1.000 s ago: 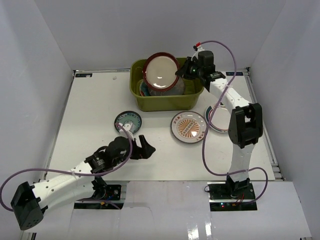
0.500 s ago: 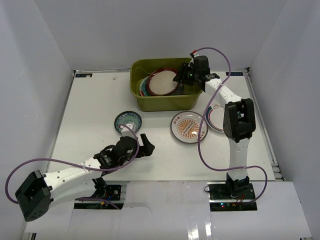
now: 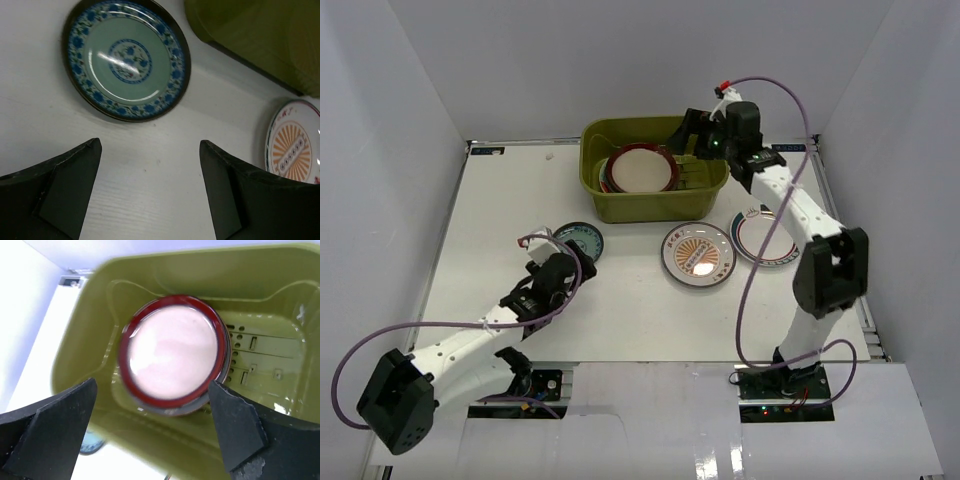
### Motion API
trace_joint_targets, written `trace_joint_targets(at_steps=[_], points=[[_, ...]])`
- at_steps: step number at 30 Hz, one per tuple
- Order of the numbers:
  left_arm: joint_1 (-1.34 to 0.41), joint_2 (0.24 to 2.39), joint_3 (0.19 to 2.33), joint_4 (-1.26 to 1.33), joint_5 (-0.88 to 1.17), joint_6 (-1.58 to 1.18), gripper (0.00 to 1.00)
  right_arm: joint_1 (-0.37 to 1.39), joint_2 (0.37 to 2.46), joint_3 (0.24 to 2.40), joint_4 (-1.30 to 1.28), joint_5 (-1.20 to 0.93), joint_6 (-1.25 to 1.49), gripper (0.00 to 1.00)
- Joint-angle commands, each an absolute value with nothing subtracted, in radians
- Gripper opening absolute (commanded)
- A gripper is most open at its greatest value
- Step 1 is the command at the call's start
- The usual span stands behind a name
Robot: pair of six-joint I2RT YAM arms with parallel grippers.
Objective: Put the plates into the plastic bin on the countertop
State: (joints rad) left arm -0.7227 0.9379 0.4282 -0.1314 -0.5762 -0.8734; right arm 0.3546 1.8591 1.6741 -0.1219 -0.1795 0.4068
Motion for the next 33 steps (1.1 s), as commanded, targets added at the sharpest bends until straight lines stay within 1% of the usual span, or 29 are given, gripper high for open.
trace_joint_targets(at_steps=[1,2,3,4,5,6,8,11,12,13,14,16,17,18,20,22,23,25,26,28,29,30,31,33], points=[[-0.603,0.948,0.419,-0.126,-0.535,-0.934,0.89,0.354,1.627,1.489,-0.005,-0.161,0.379,0.98],[-0.551,0.946,0.401,-0.118,-0.525,-0.949,0.89,0.354,1.58,1.423,0.033,-0.155,0.385,0.94],[-0.522,0.945,0.39,-0.095,-0.496,-0.954,0.89,0.356,1.484,1.281,0.057,-0.14,0.4,0.9],[-0.496,0.948,0.379,-0.08,-0.48,-0.957,0.88,0.354,1.432,1.203,0.108,-0.137,0.414,0.83],[-0.444,0.954,0.367,-0.068,-0.465,-0.96,0.88,0.354,1.387,1.124,0.135,-0.133,0.425,0.63],[-0.422,0.975,0.361,-0.026,-0.44,-0.959,0.88,0.354,1.297,0.971,0.161,-0.127,0.457,0.5],[-0.382,1.012,0.362,-0.008,-0.407,-0.959,0.87,0.354,1.22,0.832,0.217,-0.115,0.485,0.08],[-0.321,1.083,0.374,0.096,-0.347,-0.951,0.85,0.353,1.038,0.629,0.232,-0.023,0.508,0.08],[-0.315,1.116,0.377,0.11,-0.339,-0.95,0.82,0.353,1.004,0.555,0.232,-0.005,0.521,0.09],[-0.31,1.133,0.38,0.123,-0.337,-0.946,0.8,0.35,0.968,0.52,0.232,0.03,0.531,0.17],[-0.298,1.152,0.383,0.135,-0.334,-0.945,0.79,0.347,0.939,0.491,0.23,0.04,0.538,0.35],[-0.282,1.192,0.4,0.159,-0.324,-0.937,0.77,0.336,0.862,0.412,0.226,0.069,0.546,0.52],[-0.27,1.231,0.408,0.163,-0.31,-0.933,0.76,0.331,0.845,0.387,0.216,0.087,0.564,0.64],[-0.264,1.25,0.417,0.178,-0.304,-0.93,0.75,0.322,0.818,0.365,0.204,0.095,0.574,0.67],[-0.253,1.294,0.426,0.192,-0.279,-0.923,0.69,0.282,0.805,0.306,0.204,0.086,0.598,0.68],[-0.249,1.313,0.434,0.198,-0.278,-0.92,0.65,0.238,0.808,0.282,0.207,0.052,0.604,0.68],[-0.245,1.328,0.436,0.212,-0.273,-0.917,0.6,0.223,0.814,0.27,0.207,0.045,0.607,0.68],[-0.244,1.342,0.448,0.212,-0.276,-0.914,0.54,0.18,0.834,0.264,0.212,0.011,0.604,0.68],[-0.241,1.347,0.451,0.216,-0.278,-0.91,0.43,0.169,0.844,0.252,0.222,0.009,0.603,0.68],[-0.239,1.359,0.46,0.218,-0.287,-0.907,0.27,0.144,0.879,0.244,0.254,-0.047,0.606,0.68],[-0.239,1.361,0.463,0.213,-0.288,-0.904,0.12,0.143,0.896,0.241,0.264,-0.063,0.604,0.68],[-0.238,1.358,0.465,0.207,-0.293,-0.902,0.04,0.141,0.931,0.238,0.273,-0.083,0.607,0.68],[-0.239,1.351,0.465,0.198,-0.293,-0.9,0.0,0.138,0.951,0.236,0.299,-0.093,0.61,0.68],[-0.238,1.294,0.463,0.158,-0.282,-0.9,0.0,0.138,1.001,0.221,0.349,-0.147,0.617,0.67]])
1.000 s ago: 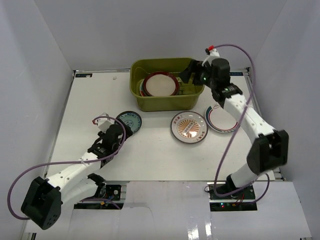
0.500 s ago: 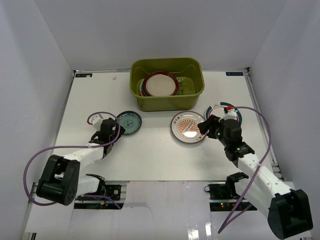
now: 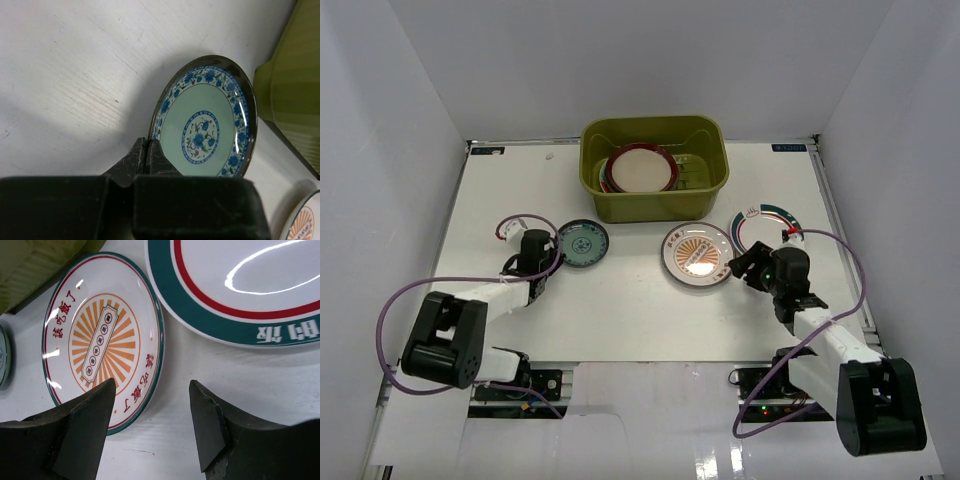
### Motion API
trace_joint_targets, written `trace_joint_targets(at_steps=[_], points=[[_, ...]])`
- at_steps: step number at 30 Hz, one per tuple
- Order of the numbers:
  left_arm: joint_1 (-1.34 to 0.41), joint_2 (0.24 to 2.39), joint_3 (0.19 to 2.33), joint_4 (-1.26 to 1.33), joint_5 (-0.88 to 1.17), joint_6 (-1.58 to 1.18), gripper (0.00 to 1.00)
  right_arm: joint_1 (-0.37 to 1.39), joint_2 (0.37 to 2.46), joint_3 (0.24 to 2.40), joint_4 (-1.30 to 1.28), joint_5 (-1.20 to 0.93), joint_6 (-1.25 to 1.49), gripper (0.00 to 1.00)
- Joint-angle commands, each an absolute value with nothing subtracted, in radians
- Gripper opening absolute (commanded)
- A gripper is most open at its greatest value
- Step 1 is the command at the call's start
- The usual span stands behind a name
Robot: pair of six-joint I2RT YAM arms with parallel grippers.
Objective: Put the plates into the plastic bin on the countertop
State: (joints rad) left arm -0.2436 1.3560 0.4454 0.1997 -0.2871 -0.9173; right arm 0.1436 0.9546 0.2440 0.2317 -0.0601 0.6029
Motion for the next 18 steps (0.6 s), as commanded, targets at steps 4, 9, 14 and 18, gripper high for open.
trace_joint_targets(at_steps=[4,9,14,18], points=[[-0.241,1.05,0.41,0.108,-0.235,-0.885,0.0,0.137,1.116,0.222,0.457,-0.209,0.661,0.62],[-0.258,0.728,0.464,-0.093,-0.149,-0.842,0.0,0.137,1.252,0.229,0.558,-0.235,0.698,0.51],[-0.265,0.616,0.664,-0.181,-0.037,-0.79,0.0,0.137,1.272,0.19,0.63,-0.229,0.75,0.09],[-0.27,0.906,0.941,-0.167,0.118,-0.735,0.0,0.138,1.174,0.138,0.621,-0.299,0.765,0.08]])
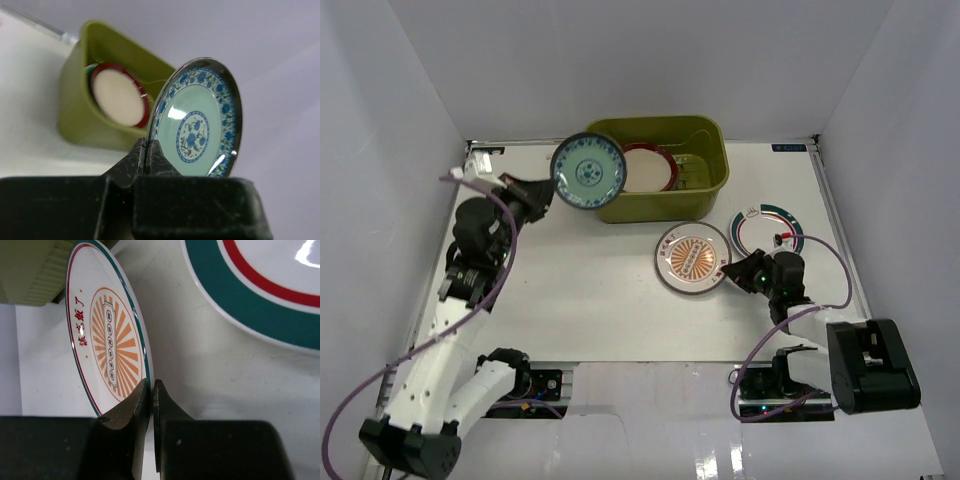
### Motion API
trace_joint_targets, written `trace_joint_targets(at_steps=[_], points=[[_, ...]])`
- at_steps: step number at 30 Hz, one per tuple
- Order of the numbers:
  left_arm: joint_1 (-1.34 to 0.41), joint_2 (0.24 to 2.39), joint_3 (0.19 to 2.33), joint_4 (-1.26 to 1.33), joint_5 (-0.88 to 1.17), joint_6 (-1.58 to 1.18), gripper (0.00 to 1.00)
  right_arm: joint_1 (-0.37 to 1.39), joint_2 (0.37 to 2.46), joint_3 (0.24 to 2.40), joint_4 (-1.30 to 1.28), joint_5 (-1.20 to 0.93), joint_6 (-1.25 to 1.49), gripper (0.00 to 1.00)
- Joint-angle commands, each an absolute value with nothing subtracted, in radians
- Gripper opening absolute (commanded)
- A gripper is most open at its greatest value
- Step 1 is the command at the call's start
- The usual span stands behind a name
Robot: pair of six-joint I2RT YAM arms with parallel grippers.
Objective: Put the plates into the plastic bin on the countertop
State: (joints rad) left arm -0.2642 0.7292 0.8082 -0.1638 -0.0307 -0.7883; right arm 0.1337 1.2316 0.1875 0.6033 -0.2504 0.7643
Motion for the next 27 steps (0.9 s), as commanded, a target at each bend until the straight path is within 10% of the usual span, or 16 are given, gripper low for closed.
trace_joint_targets(at_steps=[1,10,27], points=[[-0.29,0.969,1.034,-0.143,0.132,-0.715,0.0,0.14,1.137,0.126,0.592,-0.316,0.765,0.08],[-0.428,1.63,1.546,-0.165,0.028,-0.589,0.0,0.178,0.614,0.222,0.126,-0.38,0.667,0.08],[-0.431,2.155,1.931,-0.325,-0.08,-0.525,0.02,0.195,0.711,0.762,0.07,-0.25,0.578,0.08]])
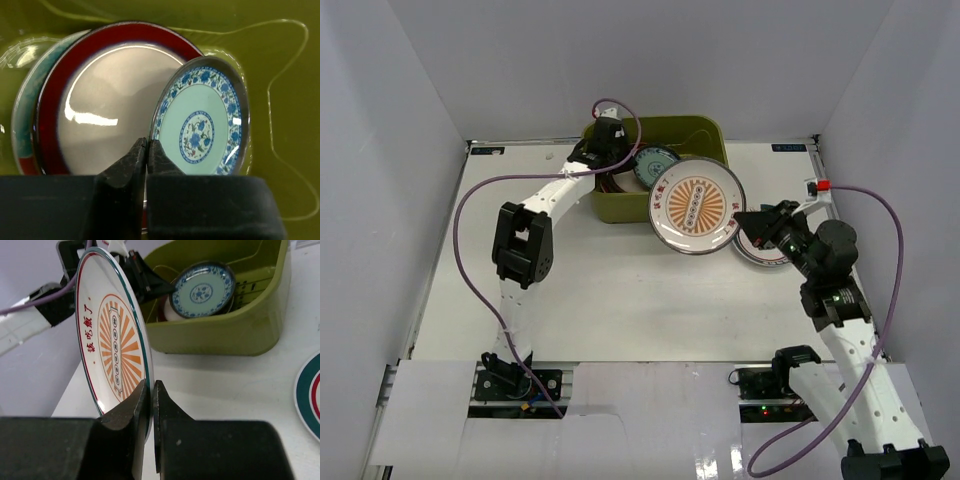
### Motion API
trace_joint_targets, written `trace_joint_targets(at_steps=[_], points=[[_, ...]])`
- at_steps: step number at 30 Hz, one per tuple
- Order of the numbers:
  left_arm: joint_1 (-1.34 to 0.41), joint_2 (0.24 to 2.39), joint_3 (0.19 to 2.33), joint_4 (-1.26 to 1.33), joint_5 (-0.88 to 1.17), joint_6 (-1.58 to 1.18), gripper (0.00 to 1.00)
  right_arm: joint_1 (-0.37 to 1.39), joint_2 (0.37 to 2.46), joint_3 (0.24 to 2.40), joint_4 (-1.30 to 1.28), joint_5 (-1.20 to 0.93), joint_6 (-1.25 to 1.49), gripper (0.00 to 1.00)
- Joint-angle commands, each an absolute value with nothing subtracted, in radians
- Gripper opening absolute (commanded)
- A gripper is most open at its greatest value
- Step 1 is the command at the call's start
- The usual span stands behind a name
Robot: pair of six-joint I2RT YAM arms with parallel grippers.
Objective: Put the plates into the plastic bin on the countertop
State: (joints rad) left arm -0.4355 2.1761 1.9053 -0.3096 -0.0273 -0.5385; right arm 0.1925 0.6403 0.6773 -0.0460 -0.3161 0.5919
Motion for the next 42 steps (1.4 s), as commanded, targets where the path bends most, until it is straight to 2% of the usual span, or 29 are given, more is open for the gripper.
trace_joint_targets(at_steps=[1,5,9,10,15,19,20,22,28,30,31,32,35,38,41,42], points=[[-0.43,2.158,1.93,-0.325,-0.078,-0.525,0.19,0.195,0.741,0.784,0.075,-0.223,0.575,0.08],[-0.419,2.155,1.921,-0.327,-0.063,-0.54,0.71,0.195,0.923,0.92,0.132,-0.193,0.574,0.08],[-0.394,2.103,1.93,-0.327,-0.038,-0.538,0.93,0.195,1.118,1.014,0.175,-0.181,0.572,0.08],[-0.39,2.085,1.928,-0.325,-0.035,-0.54,0.95,0.195,1.146,1.037,0.179,-0.178,0.575,0.08],[-0.373,1.895,1.821,-0.229,-0.104,-0.564,0.98,0.196,1.349,1.193,0.176,-0.167,0.577,0.08],[-0.373,1.563,1.584,-0.089,-0.227,-0.569,0.98,0.216,1.485,1.293,0.166,-0.182,0.581,0.08],[-0.373,1.502,1.448,-0.01,-0.219,-0.568,0.98,0.224,1.514,1.314,0.157,-0.181,0.581,0.08],[-0.377,1.36,1.343,0.043,-0.158,-0.569,0.98,0.251,1.592,1.373,0.144,-0.196,0.581,0.08],[-0.397,1.125,1.051,-0.037,-0.04,-0.552,0.98,0.316,1.739,1.439,0.143,-0.187,0.609,0.09],[-0.397,1.031,0.982,-0.09,-0.006,-0.529,0.98,0.325,1.788,1.482,0.126,-0.192,0.611,0.23],[-0.397,1.0,0.965,-0.112,-0.002,-0.493,0.98,0.328,1.799,1.497,0.109,-0.196,0.607,0.33],[-0.397,0.968,0.95,-0.164,0.036,-0.47,0.98,0.328,1.821,1.535,0.091,-0.202,0.601,0.61],[-0.396,0.836,0.887,-0.259,0.032,-0.396,0.98,0.319,1.797,1.571,0.041,-0.172,0.56,0.94],[-0.397,0.712,0.825,-0.313,0.051,-0.348,0.98,0.278,1.732,1.571,0.008,-0.172,0.523,0.98],[-0.423,0.635,0.798,-0.359,0.075,-0.316,0.98,0.203,1.596,1.445,0.002,-0.12,0.479,0.97],[-0.432,0.621,0.79,-0.368,0.077,-0.316,0.98,0.149,1.554,1.33,0.003,-0.06,0.476,0.96]])
